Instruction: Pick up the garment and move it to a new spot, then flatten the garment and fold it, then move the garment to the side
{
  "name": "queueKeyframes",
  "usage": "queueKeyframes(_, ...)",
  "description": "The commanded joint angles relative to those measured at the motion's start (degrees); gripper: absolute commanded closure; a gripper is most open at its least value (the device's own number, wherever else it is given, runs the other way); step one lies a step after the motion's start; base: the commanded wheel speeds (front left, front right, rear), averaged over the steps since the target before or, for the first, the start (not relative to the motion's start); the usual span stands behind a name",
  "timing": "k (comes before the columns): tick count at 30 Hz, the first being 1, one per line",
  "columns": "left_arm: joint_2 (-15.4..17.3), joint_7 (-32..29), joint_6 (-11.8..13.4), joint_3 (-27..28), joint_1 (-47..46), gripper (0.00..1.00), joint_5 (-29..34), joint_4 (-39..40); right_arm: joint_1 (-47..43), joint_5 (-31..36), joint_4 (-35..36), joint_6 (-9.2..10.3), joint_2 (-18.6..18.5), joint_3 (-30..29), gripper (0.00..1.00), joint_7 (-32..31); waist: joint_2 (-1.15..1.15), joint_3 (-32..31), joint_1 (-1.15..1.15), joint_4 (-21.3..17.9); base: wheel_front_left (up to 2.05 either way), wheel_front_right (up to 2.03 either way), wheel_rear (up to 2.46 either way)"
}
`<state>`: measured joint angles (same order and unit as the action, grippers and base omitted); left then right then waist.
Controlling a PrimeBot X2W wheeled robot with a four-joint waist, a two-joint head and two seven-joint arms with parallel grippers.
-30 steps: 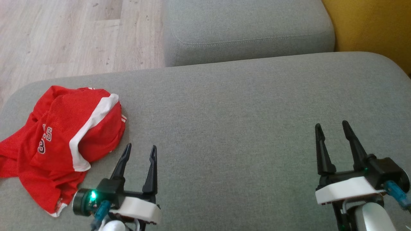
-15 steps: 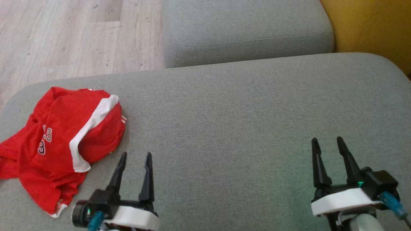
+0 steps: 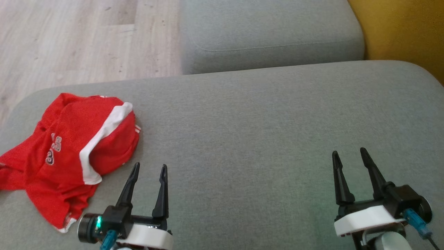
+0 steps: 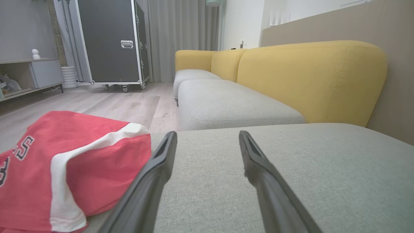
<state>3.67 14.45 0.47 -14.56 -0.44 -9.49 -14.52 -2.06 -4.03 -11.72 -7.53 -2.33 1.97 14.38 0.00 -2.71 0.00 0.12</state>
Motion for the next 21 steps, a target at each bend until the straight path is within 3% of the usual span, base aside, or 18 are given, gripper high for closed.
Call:
queueKeyframes(1, -0.2, 0.5, -0.2, 2.4, -2.0, 0.00, 0.5, 1.8, 2.0, -0.3, 1.6, 0.04, -0.5, 1.6, 0.00, 0.6, 0.00, -0.1, 0.00, 0.7, 0.00, 0.00, 0.00)
queueKeyframes(21, -0.2, 0.5, -0.9, 6.4, 0.4, 0.00, 2.7, 1.1, 0.1, -3.8, 0.9, 0.04, -0.5, 8.4, 0.00, 0.6, 0.00, -2.4, 0.00, 15.6, 0.00, 0.00, 0.00)
